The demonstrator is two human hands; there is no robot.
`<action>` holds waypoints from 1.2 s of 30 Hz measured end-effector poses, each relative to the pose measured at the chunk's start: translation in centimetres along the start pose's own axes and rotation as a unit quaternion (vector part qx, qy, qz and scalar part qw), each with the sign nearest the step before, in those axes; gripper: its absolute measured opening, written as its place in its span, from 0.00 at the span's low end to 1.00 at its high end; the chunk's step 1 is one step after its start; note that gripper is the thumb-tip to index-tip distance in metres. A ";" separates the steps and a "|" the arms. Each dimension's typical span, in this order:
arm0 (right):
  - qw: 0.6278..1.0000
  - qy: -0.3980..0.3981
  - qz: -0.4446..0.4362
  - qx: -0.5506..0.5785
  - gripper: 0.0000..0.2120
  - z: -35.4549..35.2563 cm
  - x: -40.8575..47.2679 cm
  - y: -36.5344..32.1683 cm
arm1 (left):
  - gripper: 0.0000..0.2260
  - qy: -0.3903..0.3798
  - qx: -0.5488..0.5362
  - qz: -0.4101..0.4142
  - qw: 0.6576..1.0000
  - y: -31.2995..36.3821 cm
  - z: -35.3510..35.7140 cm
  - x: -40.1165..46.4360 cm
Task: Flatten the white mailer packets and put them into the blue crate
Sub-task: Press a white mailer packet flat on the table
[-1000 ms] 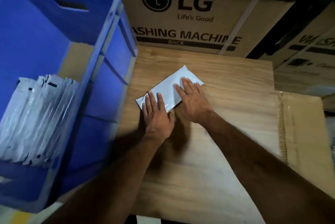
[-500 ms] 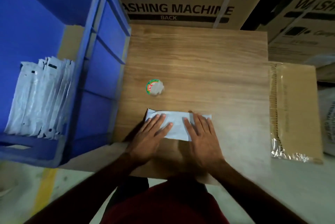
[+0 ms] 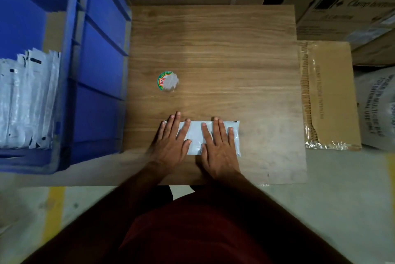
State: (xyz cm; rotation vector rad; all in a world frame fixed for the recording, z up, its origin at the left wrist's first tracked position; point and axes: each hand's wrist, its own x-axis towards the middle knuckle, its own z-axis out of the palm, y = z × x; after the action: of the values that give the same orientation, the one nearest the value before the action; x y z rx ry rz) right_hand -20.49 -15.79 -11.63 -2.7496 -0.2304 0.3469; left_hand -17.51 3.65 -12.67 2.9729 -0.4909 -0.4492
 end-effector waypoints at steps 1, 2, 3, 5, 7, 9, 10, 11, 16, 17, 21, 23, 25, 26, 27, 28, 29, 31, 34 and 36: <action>1.000 -0.002 -0.002 -0.002 0.33 0.3 0.0 0.2 | 0.29 0.000 -0.004 -0.004 1.000 0.2 0.1 -0.1; 1.000 -0.003 -0.006 -0.004 0.33 0.5 0.0 0.5 | 0.30 0.001 -0.008 -0.006 1.000 0.3 0.1 -0.1; 1.000 -0.004 -0.010 -0.007 0.33 0.6 0.0 0.7 | 0.30 -0.002 -0.010 -0.007 1.000 0.4 0.1 -0.2; 1.000 -0.007 -0.012 -0.010 0.33 0.8 0.1 0.8 | 0.30 -0.010 -0.012 -0.008 1.000 0.6 0.1 -0.2; 1.000 -0.013 -0.007 -0.013 0.33 0.9 0.3 0.7 | 0.30 -0.011 -0.014 -0.013 1.000 0.6 0.2 -0.1; 1.000 -0.018 -0.005 -0.018 0.33 1.0 0.3 0.8 | 0.30 -0.010 -0.012 -0.016 1.000 0.8 0.3 0.1; 1.000 -0.020 -0.004 -0.016 0.33 1.0 0.4 0.9 | 0.30 -0.012 -0.012 -0.016 1.000 0.8 0.4 0.1; 1.000 -0.023 -0.004 -0.013 0.33 1.0 0.4 1.0 | 0.30 -0.014 -0.011 -0.017 1.000 0.9 0.3 0.1; 0.999 -0.022 -0.032 0.026 0.32 -0.2 0.0 1.8 | 0.30 0.028 0.023 0.026 0.999 2.0 -0.8 0.1; 0.999 -0.014 -0.033 0.035 0.32 -0.4 -0.3 2.3 | 0.30 0.032 0.028 0.059 0.997 2.5 -0.7 -0.1; 0.999 -0.009 -0.028 0.041 0.35 -0.7 -1.4 4.7 | 0.30 0.014 0.002 0.073 0.997 4.1 0.8 -0.1; 0.999 -0.019 -0.034 0.037 0.34 -0.5 -1.5 5.1 | 0.31 0.007 0.007 0.061 0.998 4.2 1.2 -0.1; 0.998 -0.020 -0.034 0.045 0.34 -0.3 -1.3 5.1 | 0.31 -0.001 0.014 0.064 0.998 4.2 1.1 0.0; 0.998 -0.019 -0.032 0.047 0.33 -0.3 -1.3 5.1 | 0.31 -0.001 0.016 0.060 0.998 4.4 0.9 0.0; 0.998 -0.018 -0.031 0.048 0.33 -0.3 -1.2 5.0 | 0.31 0.003 0.020 0.052 0.998 4.7 0.7 0.0; 0.998 -0.016 -0.030 0.052 0.33 -0.3 -1.2 4.9 | 0.31 0.011 0.023 0.042 0.999 5.3 0.3 0.2; 0.998 -0.011 -0.027 0.060 0.33 -0.4 -1.2 4.8 | 0.32 0.017 0.022 0.041 0.999 5.8 0.0 0.3; 0.997 0.016 -0.003 0.073 0.33 -0.5 -1.6 5.0 | 0.32 0.027 0.017 0.075 0.997 6.4 0.1 0.5; 0.997 0.034 0.033 0.061 0.31 -0.1 -2.4 5.9 | 0.32 0.016 0.016 0.108 0.994 6.6 0.5 0.6; 0.998 0.026 0.031 0.049 0.30 0.1 -2.6 6.2 | 0.33 0.006 0.030 0.091 0.995 7.1 0.6 0.6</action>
State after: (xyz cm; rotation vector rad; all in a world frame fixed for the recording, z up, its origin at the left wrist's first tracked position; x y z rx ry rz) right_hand -22.26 -22.00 -13.47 -2.6697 -0.1129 0.2955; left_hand -19.30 -3.27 -12.45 2.9485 -0.7779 -0.4039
